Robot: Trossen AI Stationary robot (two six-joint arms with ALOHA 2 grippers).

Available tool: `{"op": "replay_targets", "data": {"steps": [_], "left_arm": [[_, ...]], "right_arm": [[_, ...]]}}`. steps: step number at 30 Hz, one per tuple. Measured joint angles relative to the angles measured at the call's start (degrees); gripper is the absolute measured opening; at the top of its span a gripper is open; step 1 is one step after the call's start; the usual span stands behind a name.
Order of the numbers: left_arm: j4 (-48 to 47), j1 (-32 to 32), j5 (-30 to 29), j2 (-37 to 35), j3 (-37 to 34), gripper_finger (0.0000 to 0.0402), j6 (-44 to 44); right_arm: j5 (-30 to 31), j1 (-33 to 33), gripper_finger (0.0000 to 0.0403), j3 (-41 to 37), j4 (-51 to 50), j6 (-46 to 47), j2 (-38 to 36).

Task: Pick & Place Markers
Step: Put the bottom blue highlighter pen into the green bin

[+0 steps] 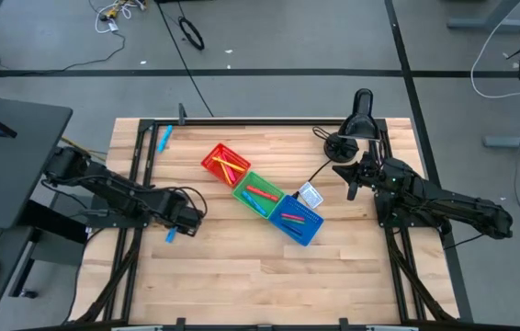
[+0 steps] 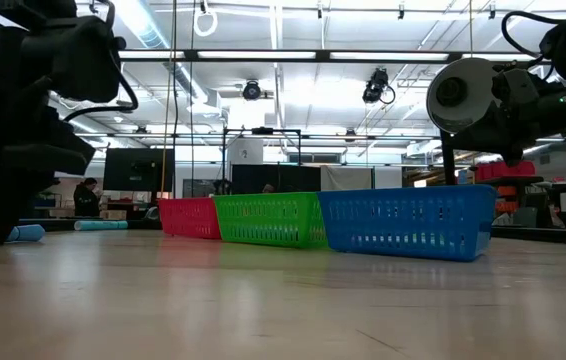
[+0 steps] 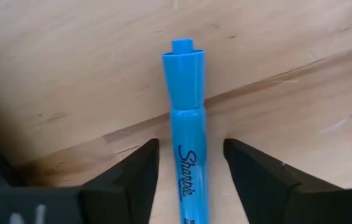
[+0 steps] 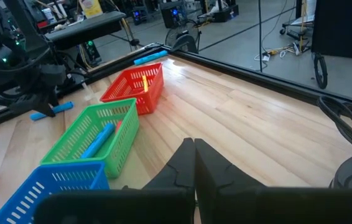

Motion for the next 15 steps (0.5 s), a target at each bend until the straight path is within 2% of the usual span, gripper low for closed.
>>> {"op": "replay_targets", "data": {"steps": [9, 15], "left_arm": [[1.8, -0.2, 0.9, 0.0, 0.0, 0.0073, 0.2], [1.8, -0.2, -0.3, -0.9, -0.1, 0.0064, -0.3]], "right_arm": [[0.0, 0.0, 0.0000, 0.0, 0.0, 0.0, 0.0], [0.0, 0.0, 0.0000, 0.0, 0.0, 0.0, 0.0]]}}
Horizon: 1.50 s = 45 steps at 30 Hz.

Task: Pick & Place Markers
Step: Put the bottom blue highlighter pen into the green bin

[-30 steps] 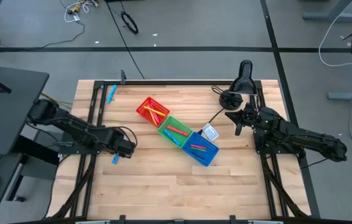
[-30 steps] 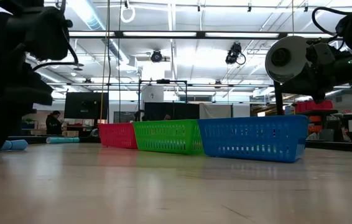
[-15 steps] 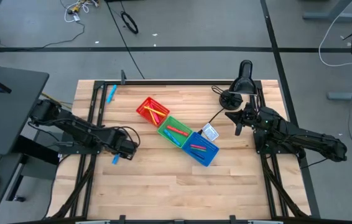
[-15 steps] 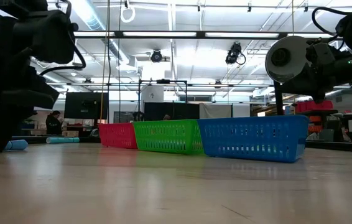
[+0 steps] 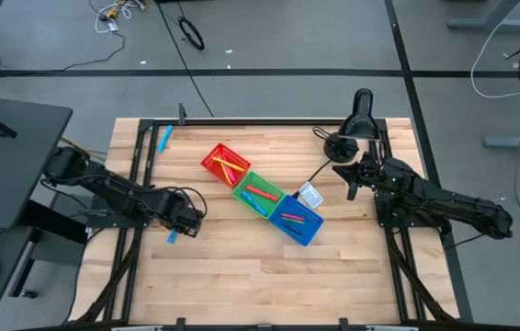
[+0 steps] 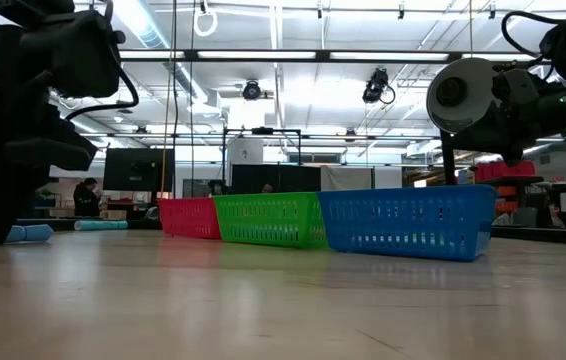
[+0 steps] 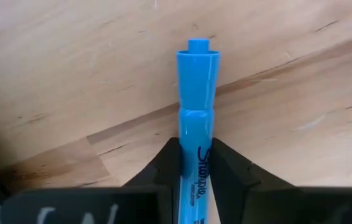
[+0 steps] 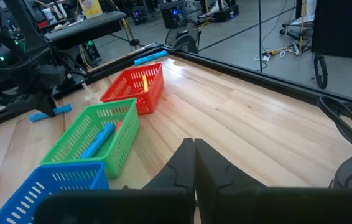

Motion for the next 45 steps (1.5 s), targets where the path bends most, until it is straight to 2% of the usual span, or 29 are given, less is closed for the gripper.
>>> {"op": "replay_targets", "data": {"steps": [6, 15, 22, 32, 37, 45], "left_arm": [[1.0, 0.2, -0.8, -3.0, 0.1, 0.0064, 0.2], [-11.0, 0.5, -5.9, -9.8, 7.5, 0.0064, 4.4], [-16.4, 2.6, -6.3, -12.0, 15.0, 0.0064, 15.6], [-23.7, 4.5, -4.5, -11.9, 26.8, 0.0064, 40.0], [-27.2, 4.7, -2.9, -11.9, 30.2, 0.0064, 48.6], [-27.8, 4.7, -1.0, -11.9, 32.6, 0.0064, 58.5]], "right_arm": [[0.0, 0.0, 0.0000, 0.0, 0.0, 0.0, 0.0], [0.0, 0.0, 0.0000, 0.0, 0.0, 0.0, 0.0], [0.0, 0.0, 0.0000, 0.0, 0.0, 0.0, 0.0], [0.0, 0.0, 0.0000, 0.0, 0.0, 0.0, 0.0], [0.0, 0.0, 0.0000, 0.0, 0.0, 0.0, 0.0], [0.0, 0.0, 0.0000, 0.0, 0.0, 0.0, 0.0]]}}
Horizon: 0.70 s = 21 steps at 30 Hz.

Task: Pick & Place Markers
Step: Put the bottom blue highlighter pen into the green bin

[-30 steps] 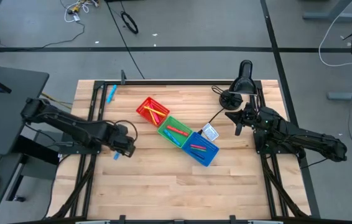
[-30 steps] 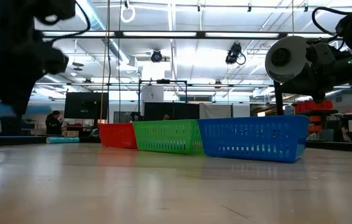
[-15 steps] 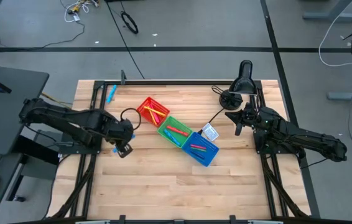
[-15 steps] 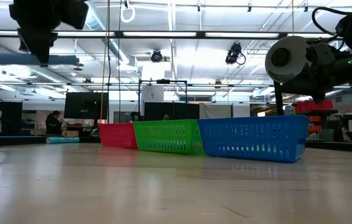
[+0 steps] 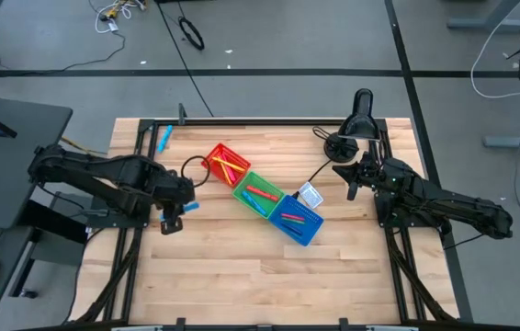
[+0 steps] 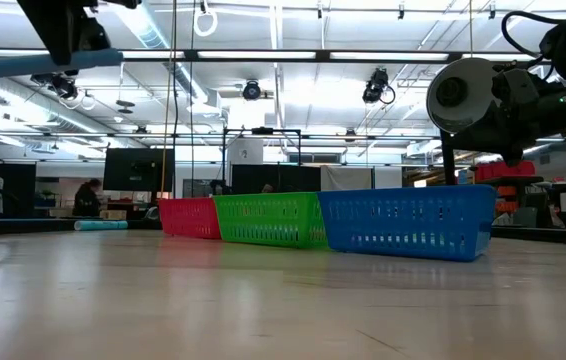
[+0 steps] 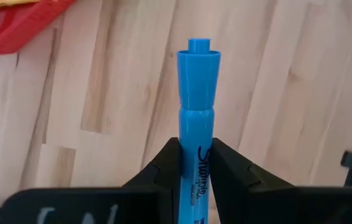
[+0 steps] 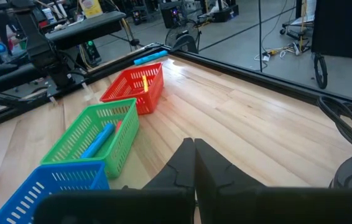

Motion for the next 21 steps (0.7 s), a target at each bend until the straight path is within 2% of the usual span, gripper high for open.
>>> {"op": "replay_targets", "data": {"steps": [9, 21], "left_arm": [[0.5, 0.4, 1.2, 1.4, 0.2, 0.0064, 7.9], [1.6, 7.3, -0.5, 11.9, 7.6, 0.0064, 25.3]], "right_arm": [[0.0, 0.0, 0.0000, 0.0, 0.0, 0.0, 0.0], [0.0, 0.0, 0.0000, 0.0, 0.0, 0.0, 0.0]]}}
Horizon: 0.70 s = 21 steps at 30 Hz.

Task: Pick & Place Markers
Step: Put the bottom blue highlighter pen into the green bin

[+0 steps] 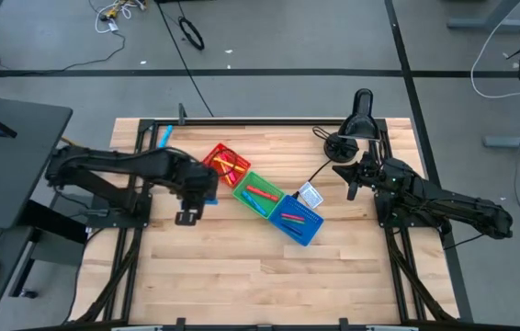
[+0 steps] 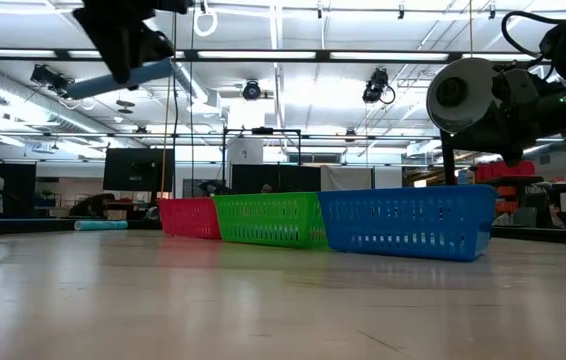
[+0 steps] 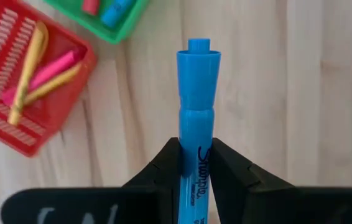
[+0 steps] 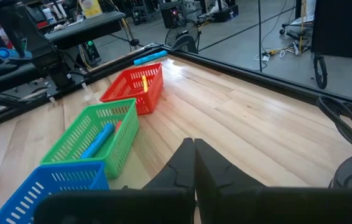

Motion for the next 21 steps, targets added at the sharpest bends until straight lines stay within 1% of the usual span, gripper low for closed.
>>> {"op": "replay_targets", "data": {"steps": [8, 17, 21], "left_arm": [[0.7, 4.1, 0.0, 7.8, 6.2, 0.0064, 15.6], [0.9, 9.0, 0.1, 17.6, 15.7, 0.0064, 28.2], [0.8, 10.8, 1.5, 21.9, 20.3, 0.0064, 33.8]], "right_arm": [[0.0, 0.0, 0.0000, 0.0, 0.0, 0.0, 0.0], [0.0, 0.0, 0.0000, 0.0, 0.0, 0.0, 0.0], [0.0, 0.0, 0.0000, 0.0, 0.0, 0.0, 0.0]]}}
